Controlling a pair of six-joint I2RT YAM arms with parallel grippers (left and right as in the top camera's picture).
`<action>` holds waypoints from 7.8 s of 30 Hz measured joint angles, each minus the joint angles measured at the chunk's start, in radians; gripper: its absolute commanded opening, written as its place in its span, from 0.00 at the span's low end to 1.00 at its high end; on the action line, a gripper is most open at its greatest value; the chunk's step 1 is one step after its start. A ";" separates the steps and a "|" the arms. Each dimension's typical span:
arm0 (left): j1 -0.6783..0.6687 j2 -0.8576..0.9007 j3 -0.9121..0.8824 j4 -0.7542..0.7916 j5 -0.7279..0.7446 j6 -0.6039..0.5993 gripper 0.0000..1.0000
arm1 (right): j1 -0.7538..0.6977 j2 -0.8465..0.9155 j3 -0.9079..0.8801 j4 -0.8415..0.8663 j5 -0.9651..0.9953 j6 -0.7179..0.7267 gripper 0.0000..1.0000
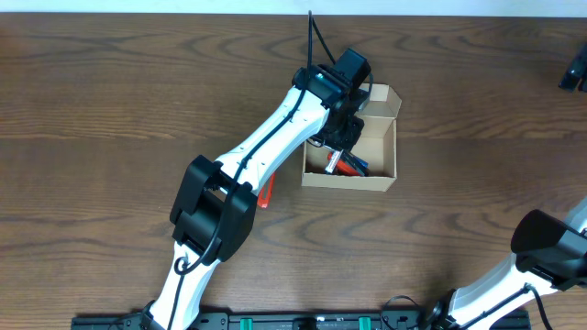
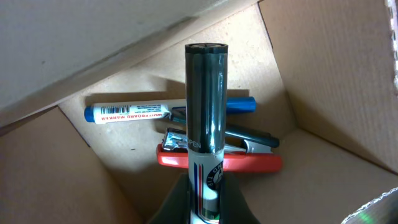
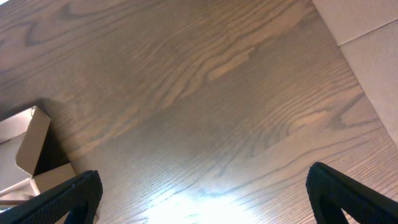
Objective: Pack container
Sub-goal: 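Carry the marker into the box and release it, then lift the left gripper and move it over the orange box cutter, then lower the left gripper and grasp the box cutter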
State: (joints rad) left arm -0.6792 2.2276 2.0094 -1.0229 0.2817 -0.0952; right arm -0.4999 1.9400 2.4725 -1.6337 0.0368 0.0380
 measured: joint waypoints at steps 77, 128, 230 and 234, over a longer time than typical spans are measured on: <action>0.303 -0.456 -0.701 0.072 -0.121 -0.109 0.40 | 0.000 0.000 0.000 0.000 0.000 0.000 0.99; 0.221 -0.362 -0.889 0.342 -0.099 -0.145 0.47 | 0.000 0.000 0.000 0.000 0.000 0.000 0.99; 0.104 -0.266 -0.769 0.493 -0.060 -0.208 0.60 | 0.000 0.000 0.000 0.000 0.000 0.000 0.99; 0.101 -0.266 -0.769 0.497 -0.059 -0.220 0.54 | 0.000 0.000 0.000 0.000 0.000 0.000 0.99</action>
State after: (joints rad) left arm -0.5777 1.9617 1.2407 -0.5262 0.2226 -0.3149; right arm -0.4999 1.9400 2.4725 -1.6337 0.0364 0.0383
